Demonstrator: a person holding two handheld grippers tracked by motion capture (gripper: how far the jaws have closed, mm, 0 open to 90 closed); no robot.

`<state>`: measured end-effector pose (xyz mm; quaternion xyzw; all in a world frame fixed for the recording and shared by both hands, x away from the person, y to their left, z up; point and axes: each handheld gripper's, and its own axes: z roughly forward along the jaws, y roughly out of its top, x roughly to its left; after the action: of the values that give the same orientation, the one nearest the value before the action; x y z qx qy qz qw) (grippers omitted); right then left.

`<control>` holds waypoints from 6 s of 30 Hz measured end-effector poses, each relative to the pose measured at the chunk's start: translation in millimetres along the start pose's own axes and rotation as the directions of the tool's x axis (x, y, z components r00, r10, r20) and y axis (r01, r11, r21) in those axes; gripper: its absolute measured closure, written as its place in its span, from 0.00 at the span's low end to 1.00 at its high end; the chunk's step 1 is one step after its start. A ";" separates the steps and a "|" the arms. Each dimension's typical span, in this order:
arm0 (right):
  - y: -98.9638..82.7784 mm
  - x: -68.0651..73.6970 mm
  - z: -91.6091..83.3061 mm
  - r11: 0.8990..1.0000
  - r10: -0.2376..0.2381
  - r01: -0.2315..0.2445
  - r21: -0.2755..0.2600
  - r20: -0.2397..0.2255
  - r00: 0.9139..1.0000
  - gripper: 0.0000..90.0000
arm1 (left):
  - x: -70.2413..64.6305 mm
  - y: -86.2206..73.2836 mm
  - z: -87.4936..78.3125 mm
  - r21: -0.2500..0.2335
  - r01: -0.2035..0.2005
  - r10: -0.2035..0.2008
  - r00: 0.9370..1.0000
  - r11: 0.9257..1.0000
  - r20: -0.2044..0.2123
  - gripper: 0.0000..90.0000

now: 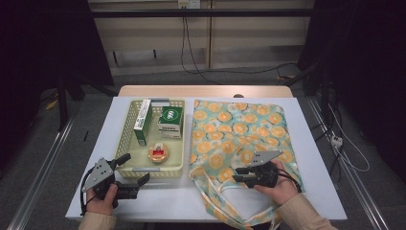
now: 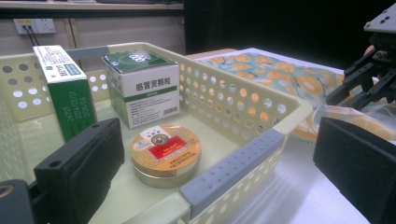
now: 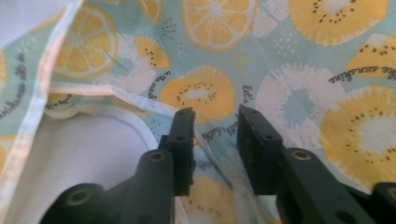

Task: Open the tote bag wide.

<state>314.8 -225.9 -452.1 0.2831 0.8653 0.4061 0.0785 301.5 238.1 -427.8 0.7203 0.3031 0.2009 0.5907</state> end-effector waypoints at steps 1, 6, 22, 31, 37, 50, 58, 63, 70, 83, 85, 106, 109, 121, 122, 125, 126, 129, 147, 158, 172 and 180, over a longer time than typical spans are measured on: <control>-0.9 0.2 1.4 1.000 -0.009 0.009 0.011 0.005 1.000 0.79 | 0.1 0.1 0.0 -0.001 0.000 0.000 1.000 1.000 -0.001 0.02; -2.6 0.2 5.4 0.999 -0.030 0.030 0.010 0.014 0.999 0.96 | 0.7 -0.5 0.1 0.004 -0.003 0.003 1.000 1.000 0.001 0.02; -5.4 12.7 -7.0 0.999 -0.021 0.018 -0.036 -0.083 0.996 0.80 | 0.7 -0.1 0.7 0.006 -0.010 0.010 1.000 1.000 0.000 0.02; -13.2 14.5 -6.7 0.999 -0.034 0.034 -0.011 -0.038 0.999 0.63 | -0.4 -0.6 1.2 0.007 -0.004 0.004 1.000 1.000 0.004 0.02; -16.0 14.3 -4.5 0.999 -0.052 0.052 -0.009 -0.023 0.998 0.73 | 0.3 -0.5 0.6 0.006 -0.003 0.003 1.000 1.000 0.000 0.02; -11.5 10.6 -0.7 0.999 -0.035 0.035 -0.015 0.016 0.999 1.00 | 0.3 0.0 0.9 0.005 -0.009 0.009 1.000 1.000 0.003 0.02; 1.3 -5.4 -2.1 0.997 0.038 -0.036 -0.067 0.029 0.999 1.00 | 0.3 -0.2 1.5 0.005 -0.002 0.002 1.000 1.000 0.000 0.02; 12.9 -19.4 2.6 0.997 0.053 -0.048 -0.061 0.083 0.995 1.00 | 0.4 0.0 1.9 0.005 -0.008 0.008 1.000 1.000 0.005 0.02; 22.9 -41.1 8.6 0.991 0.110 -0.098 -0.094 0.130 0.985 1.00 | 1.3 -0.5 0.8 0.001 0.001 -0.001 1.000 1.000 0.001 0.02; 42.6 -73.7 14.3 0.983 0.166 -0.141 -0.121 0.222 0.961 1.00 | 2.1 -0.9 1.2 0.003 0.000 0.000 1.000 1.000 0.004 0.02; 44.6 -78.4 14.9 0.980 0.177 -0.150 -0.131 0.229 0.957 1.00 | 2.3 -1.0 1.0 0.002 0.001 -0.001 1.000 1.000 0.002 0.02; 48.1 -76.4 19.1 0.979 0.193 -0.184 -0.085 0.113 0.975 0.89 | 2.0 -1.5 0.4 0.007 0.005 -0.005 1.000 1.000 0.005 0.02; 45.4 -67.3 17.4 0.984 0.166 -0.155 -0.082 0.136 0.977 0.75 | 1.4 -1.6 0.7 0.008 0.007 -0.007 1.000 1.000 0.007 0.02; 32.5 -62.8 -15.0 0.987 0.157 -0.145 -0.070 0.202 0.967 0.45 | 2.1 -1.1 -1.0 0.005 -0.001 0.001 1.000 1.000 0.000 0.02; 29.0 -64.2 -14.9 0.986 0.163 -0.153 -0.065 0.202 0.966 0.47 | 2.1 -1.1 -1.1 0.007 -0.002 0.002 1.000 1.000 0.000 0.02; 20.2 -65.1 -11.6 0.986 0.165 -0.160 -0.042 0.194 0.967 0.52 | 1.9 -1.1 -1.1 0.006 -0.001 0.001 1.000 1.000 0.000 0.02; 18.1 -64.3 -9.6 0.987 0.162 -0.159 -0.030 0.197 0.967 0.54 | 2.0 -1.0 -1.1 0.007 -0.002 0.002 1.000 1.000 0.000 0.02; 13.4 -63.6 -4.6 0.989 0.148 -0.149 -0.011 0.209 0.967 0.63 | 1.8 -1.1 -0.6 0.007 0.000 0.000 1.000 1.000 -0.001 0.02; 14.1 -102.2 14.7 0.962 0.273 -0.257 -0.093 0.294 0.916 1.00 | 1.7 -2.5 1.2 0.016 0.003 -0.003 1.000 1.000 0.002 0.02; 39.7 -138.2 28.4 0.938 0.343 -0.308 -0.157 0.328 0.880 1.00 | 2.4 -2.6 0.8 0.017 0.008 -0.008 1.000 1.000 0.007 0.02; 41.7 -108.7 15.1 0.971 0.239 -0.230 -0.067 0.224 0.945 1.00 | 0.9 -2.1 0.3 0.013 0.003 -0.003 1.000 1.000 0.007 0.02; 34.9 -93.3 6.3 0.970 0.241 -0.227 -0.085 0.213 0.947 0.85 | 0.5 -2.0 1.9 0.019 0.000 0.000 1.000 1.000 0.007 0.02</control>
<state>409.2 -255.5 -438.9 0.4248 0.7990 0.4038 0.1341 302.7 237.3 -430.2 0.7267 0.3030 0.1951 0.5848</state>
